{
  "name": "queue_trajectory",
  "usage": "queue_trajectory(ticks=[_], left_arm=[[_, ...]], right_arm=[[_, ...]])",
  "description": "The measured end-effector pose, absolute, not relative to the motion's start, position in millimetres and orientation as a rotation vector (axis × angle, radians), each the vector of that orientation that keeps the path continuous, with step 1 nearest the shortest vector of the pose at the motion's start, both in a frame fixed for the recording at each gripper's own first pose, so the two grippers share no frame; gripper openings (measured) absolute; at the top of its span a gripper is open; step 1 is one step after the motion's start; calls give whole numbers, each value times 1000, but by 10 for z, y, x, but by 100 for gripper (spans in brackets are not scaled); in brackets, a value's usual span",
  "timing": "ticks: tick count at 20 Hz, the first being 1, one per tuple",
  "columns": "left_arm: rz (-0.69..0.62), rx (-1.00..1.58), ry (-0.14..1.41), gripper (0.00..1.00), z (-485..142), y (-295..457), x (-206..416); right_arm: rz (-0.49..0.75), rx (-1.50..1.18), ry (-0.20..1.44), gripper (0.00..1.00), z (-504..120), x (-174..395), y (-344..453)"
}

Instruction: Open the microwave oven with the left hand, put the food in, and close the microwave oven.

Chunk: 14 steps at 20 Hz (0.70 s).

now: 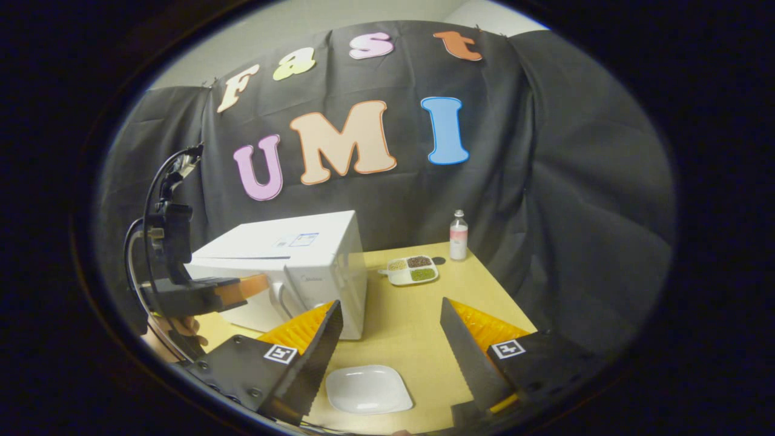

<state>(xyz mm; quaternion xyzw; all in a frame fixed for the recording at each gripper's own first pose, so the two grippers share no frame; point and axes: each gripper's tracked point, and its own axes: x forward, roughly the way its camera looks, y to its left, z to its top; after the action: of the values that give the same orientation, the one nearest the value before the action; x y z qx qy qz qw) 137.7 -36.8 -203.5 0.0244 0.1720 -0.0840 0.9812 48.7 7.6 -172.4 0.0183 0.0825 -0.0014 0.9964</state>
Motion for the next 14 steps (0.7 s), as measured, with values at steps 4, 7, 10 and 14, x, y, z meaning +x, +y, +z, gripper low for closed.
queue_trajectory(ticks=[4, 7, 10, 14], left_arm=[[-172, 36, 343, 1, -2027, -364, 1384], [-153, 43, 349, 1, -2042, -316, 1466], [-163, 11, 361, 1, -2083, -399, 1463], [-156, 36, 363, 1, -2068, -409, 1459]], right_arm=[[8, 39, 168, 92, -1729, 499, 79], [17, 39, 164, 92, -1717, 500, 86], [19, 40, 157, 92, -1695, 490, 58], [18, 56, 159, 92, -1697, 452, 33]])
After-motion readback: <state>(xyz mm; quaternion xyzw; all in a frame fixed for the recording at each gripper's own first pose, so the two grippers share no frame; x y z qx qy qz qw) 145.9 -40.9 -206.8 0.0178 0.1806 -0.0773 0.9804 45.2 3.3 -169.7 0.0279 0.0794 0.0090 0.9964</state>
